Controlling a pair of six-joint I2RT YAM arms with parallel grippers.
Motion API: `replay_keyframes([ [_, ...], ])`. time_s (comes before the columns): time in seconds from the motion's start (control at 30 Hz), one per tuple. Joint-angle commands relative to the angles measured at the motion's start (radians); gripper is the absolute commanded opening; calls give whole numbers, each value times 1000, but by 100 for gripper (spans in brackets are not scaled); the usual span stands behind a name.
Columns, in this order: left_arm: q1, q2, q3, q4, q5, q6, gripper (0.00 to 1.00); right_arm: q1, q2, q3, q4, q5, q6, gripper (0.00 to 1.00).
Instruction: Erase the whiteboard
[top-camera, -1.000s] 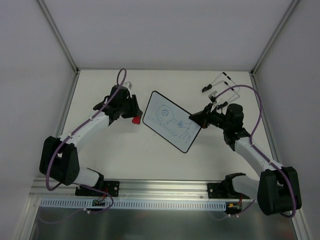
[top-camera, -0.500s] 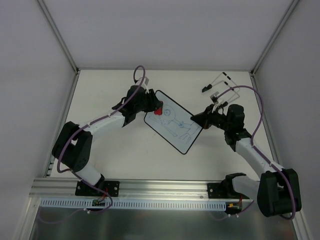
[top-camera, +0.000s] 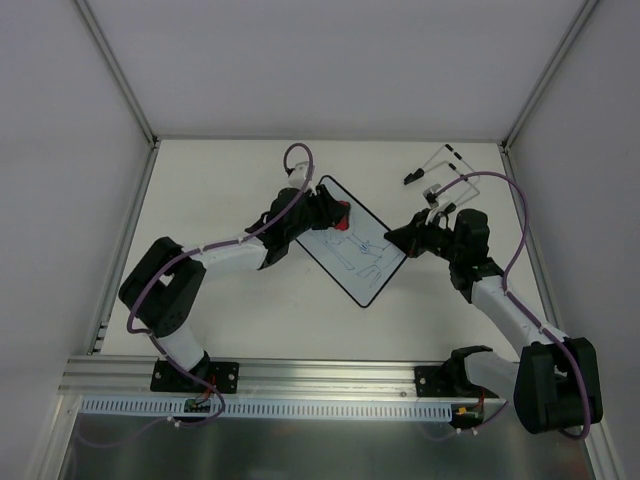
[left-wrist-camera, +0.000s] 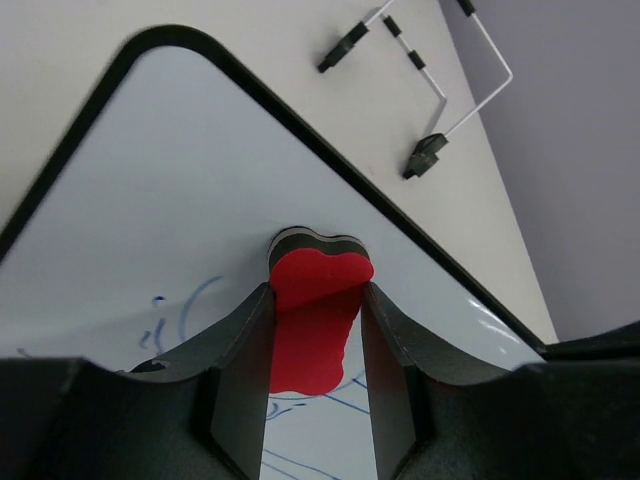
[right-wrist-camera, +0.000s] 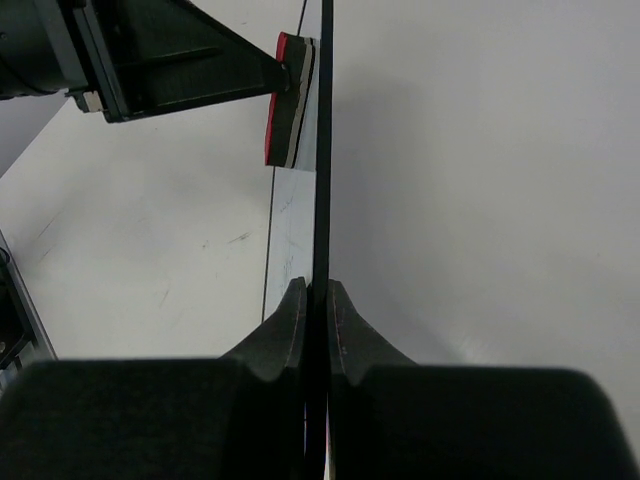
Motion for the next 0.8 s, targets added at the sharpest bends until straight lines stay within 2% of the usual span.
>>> replay_keyframes([
  [0.0, -72, 33, 12, 127, -3, -55, 0, 35, -22, -13, 1, -114, -59, 0],
  [0.33, -62, 26, -82, 121, -164, -101, 0, 37, -40, -20, -4, -105, -60, 0],
  [0.77, 72, 39, -131, 35, -199, -155, 0, 40, -60, -36, -12, -106, -70, 0],
])
